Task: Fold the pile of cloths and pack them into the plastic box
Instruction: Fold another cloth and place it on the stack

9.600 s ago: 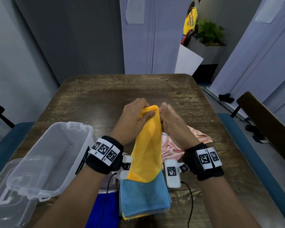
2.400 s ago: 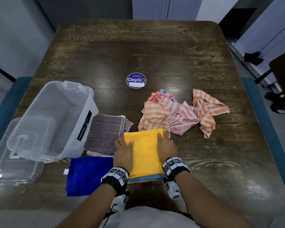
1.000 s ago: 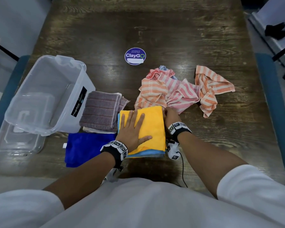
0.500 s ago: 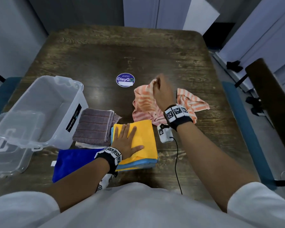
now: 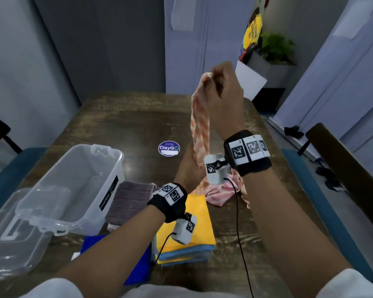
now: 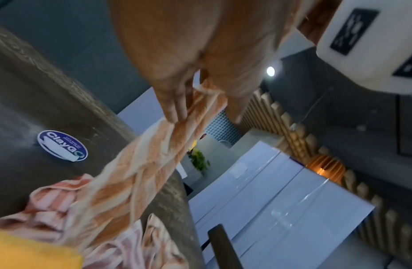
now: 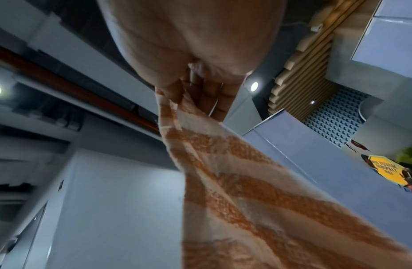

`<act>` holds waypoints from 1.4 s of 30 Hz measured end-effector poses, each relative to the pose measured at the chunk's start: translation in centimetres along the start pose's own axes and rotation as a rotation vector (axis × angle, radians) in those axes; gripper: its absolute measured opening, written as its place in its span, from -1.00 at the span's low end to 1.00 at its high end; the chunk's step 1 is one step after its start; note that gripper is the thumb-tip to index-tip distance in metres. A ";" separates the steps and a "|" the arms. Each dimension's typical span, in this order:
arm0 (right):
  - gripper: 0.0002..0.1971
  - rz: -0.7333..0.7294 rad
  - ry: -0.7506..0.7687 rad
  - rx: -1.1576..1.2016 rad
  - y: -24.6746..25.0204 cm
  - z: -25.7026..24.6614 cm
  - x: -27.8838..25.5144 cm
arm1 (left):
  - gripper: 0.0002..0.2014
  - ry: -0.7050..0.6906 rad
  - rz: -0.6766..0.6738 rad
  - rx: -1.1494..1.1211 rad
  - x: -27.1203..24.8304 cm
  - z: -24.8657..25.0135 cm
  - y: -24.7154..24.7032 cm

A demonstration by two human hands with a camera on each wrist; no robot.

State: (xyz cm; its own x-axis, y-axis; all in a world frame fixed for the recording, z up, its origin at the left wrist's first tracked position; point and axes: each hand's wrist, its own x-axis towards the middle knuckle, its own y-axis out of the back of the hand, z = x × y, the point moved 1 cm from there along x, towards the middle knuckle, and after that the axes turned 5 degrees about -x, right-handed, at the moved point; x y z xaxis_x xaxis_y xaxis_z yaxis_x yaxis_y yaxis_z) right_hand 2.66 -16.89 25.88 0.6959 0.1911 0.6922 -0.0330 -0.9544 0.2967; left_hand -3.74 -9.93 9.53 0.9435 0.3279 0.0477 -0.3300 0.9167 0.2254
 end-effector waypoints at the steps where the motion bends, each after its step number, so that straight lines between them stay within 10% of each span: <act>1: -0.94 0.027 -0.003 0.014 0.5 -0.4 0.3 | -0.58 -0.071 0.084 -0.051 0.0 0.4 0.6; 4: -0.94 0.082 -0.024 0.025 1.7 -0.1 1.2 | -0.90 -0.157 0.235 -0.143 0.4 2.7 2.8; 14: -0.94 0.161 -0.141 0.027 2.1 2.7 1.9 | -0.81 -0.273 0.505 -0.083 3.4 7.5 11.4; 24: -0.95 0.239 -0.123 0.143 2.7 2.2 1.5 | -0.64 -0.456 0.449 -0.159 1.3 11.7 14.5; 42: -0.92 0.041 -0.390 0.164 0.8 4.4 -3.6 | -0.74 -0.145 0.315 -0.265 -0.5 5.2 14.4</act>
State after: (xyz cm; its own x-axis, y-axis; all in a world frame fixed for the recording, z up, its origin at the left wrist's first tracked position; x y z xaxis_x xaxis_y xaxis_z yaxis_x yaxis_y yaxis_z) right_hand 3.25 -19.37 20.71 0.9168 0.0815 0.3909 0.0267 -0.9893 0.1435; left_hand -8.77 1.95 17.82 0.7840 0.5825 0.2145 -0.5806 0.8104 -0.0786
